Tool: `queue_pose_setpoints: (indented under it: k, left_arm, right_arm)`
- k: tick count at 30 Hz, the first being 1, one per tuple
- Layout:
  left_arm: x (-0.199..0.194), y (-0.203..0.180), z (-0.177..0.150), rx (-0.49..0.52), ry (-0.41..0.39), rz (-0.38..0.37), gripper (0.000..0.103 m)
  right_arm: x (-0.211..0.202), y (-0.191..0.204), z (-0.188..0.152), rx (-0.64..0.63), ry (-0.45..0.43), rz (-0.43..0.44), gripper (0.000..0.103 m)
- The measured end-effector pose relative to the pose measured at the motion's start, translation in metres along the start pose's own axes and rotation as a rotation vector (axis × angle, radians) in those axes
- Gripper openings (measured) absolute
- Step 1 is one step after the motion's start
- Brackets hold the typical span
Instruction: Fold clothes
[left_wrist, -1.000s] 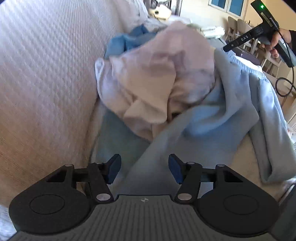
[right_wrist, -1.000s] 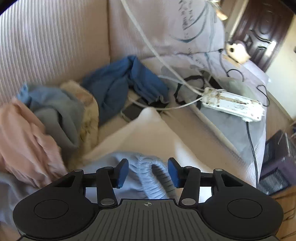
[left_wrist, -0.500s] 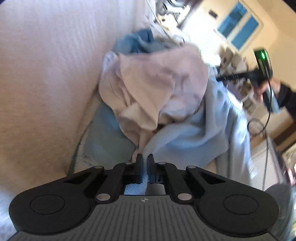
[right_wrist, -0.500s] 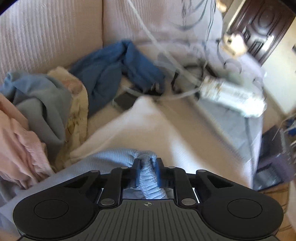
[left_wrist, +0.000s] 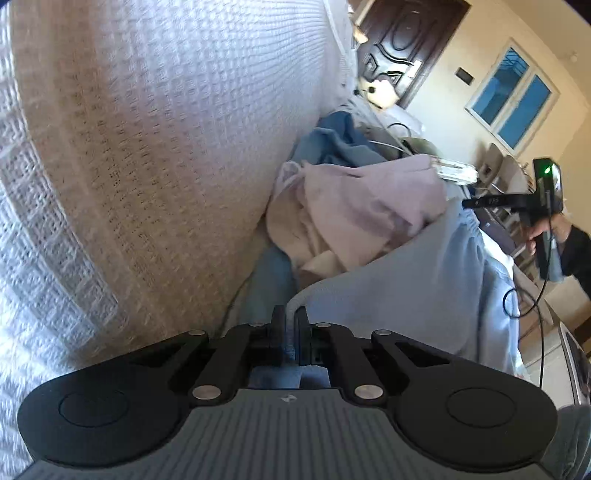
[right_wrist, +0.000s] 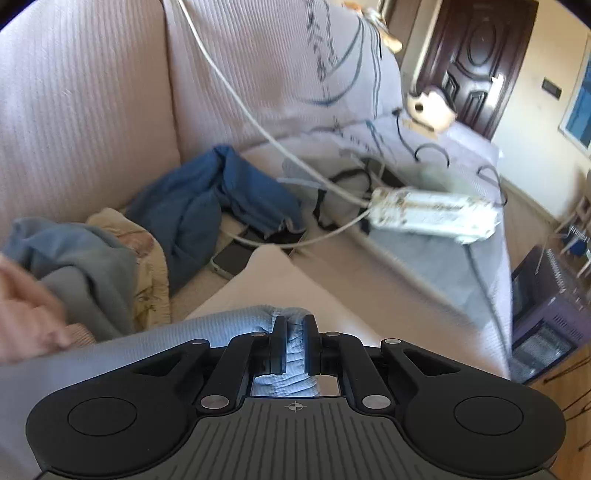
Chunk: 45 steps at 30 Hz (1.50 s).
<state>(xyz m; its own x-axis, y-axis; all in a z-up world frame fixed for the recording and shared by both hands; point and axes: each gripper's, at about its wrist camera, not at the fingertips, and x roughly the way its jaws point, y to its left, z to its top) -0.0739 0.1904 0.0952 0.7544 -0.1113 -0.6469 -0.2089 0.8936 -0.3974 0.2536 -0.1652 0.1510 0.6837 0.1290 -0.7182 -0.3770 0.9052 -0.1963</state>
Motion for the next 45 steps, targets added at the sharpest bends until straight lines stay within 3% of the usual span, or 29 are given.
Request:
queue_pose_setpoints:
  k: [8, 9, 10, 13, 18, 21, 27, 30, 32, 36, 41, 45]
  left_arm:
    - [0.009, 0.003, 0.005, 0.011, 0.040, 0.003, 0.008]
    - [0.009, 0.003, 0.007, 0.004, 0.042, 0.002, 0.008]
    - [0.008, 0.003, 0.008, -0.004, 0.043, 0.001, 0.008]
    - [0.000, -0.001, 0.013, -0.013, 0.030, -0.003, 0.023]
    - [-0.031, -0.016, 0.015, 0.043, -0.035, 0.008, 0.031]
    - [-0.053, -0.023, 0.011, 0.092, -0.058, 0.010, 0.034]
    - [-0.070, -0.029, 0.007, 0.190, -0.066, 0.027, 0.035]
    - [-0.078, -0.030, 0.008, 0.212, -0.082, 0.026, 0.037]
    - [-0.085, -0.030, 0.008, 0.215, -0.096, 0.024, 0.038]
    - [-0.092, -0.023, 0.005, 0.200, -0.111, 0.036, 0.039]
    - [-0.094, -0.015, 0.000, 0.194, -0.092, 0.037, 0.039]
    - [-0.088, -0.015, 0.000, 0.206, -0.061, 0.022, 0.039]
  right_arm:
    - [0.044, 0.011, -0.007, 0.008, 0.063, -0.010, 0.013]
    - [0.041, 0.014, -0.006, -0.012, 0.064, -0.017, 0.019]
    - [0.036, 0.017, -0.004, -0.043, 0.061, -0.033, 0.031]
    - [-0.001, 0.028, 0.000, -0.157, -0.008, -0.049, 0.040]
    - [-0.090, 0.038, -0.005, -0.181, -0.077, 0.114, 0.041]
    - [-0.134, 0.064, -0.023, -0.196, -0.079, 0.247, 0.041]
    - [-0.166, 0.142, -0.073, -0.147, 0.045, 0.642, 0.041]
    - [-0.164, 0.187, -0.094, -0.207, 0.126, 0.771, 0.041]
    - [-0.162, 0.214, -0.109, -0.280, 0.165, 0.798, 0.051]
    - [-0.144, 0.242, -0.122, -0.339, 0.209, 0.812, 0.052]
    - [-0.110, 0.251, -0.124, -0.315, 0.203, 0.760, 0.052]
    - [-0.095, 0.239, -0.124, -0.288, 0.194, 0.777, 0.052]
